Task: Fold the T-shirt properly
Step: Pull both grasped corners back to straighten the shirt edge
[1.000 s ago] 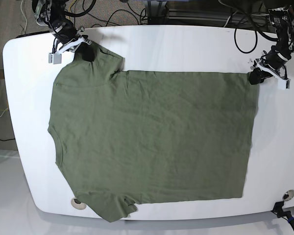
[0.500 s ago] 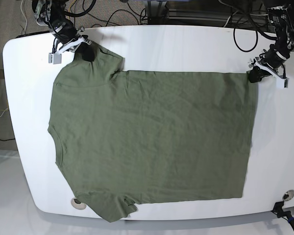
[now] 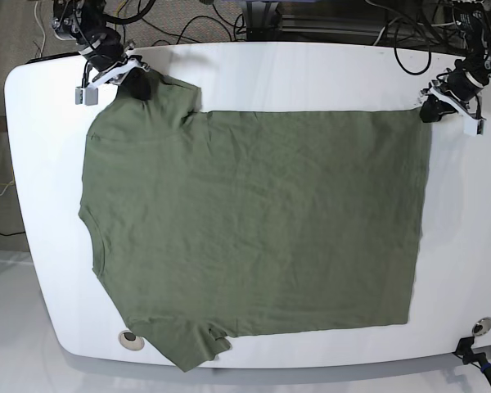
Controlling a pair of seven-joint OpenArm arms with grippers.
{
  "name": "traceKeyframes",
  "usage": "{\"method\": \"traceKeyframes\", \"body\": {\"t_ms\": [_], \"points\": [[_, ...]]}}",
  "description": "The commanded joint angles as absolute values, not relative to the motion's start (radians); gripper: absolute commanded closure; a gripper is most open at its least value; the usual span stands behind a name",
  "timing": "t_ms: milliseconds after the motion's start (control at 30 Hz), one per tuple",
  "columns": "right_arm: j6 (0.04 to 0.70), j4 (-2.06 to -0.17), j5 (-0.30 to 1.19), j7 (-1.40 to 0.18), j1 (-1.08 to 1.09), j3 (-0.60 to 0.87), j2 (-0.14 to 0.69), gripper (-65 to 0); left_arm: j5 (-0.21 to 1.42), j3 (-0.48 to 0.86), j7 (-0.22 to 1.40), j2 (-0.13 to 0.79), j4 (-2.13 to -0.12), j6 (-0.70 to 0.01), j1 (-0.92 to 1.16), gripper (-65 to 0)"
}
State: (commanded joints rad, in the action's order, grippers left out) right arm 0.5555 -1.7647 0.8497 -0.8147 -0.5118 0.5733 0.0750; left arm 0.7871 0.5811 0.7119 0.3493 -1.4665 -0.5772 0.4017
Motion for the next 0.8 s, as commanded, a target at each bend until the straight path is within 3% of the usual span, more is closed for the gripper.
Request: {"method": "traceKeyframes", "body": {"t_ms": [367,400,800], "points": [[0.559,-1.927,0.873,-0.833,-0.543,0.730,0.087,0.0,0.798,0.599,0.710,0.356,-1.602,-0.578,0.481,0.0],[0.544,-1.862,0.835,-0.848,-0.516,0.647,0.087,-0.3,0.773,0.584,0.734,0.328,-1.570,-0.568,0.470,-1.4],[0.544,-1.862,0.834,-0.848,-0.516,0.647,0.087,-0.1,0.769,0.584,0.734,0.331,-1.586,-0.570,0.469,-1.4]]}}
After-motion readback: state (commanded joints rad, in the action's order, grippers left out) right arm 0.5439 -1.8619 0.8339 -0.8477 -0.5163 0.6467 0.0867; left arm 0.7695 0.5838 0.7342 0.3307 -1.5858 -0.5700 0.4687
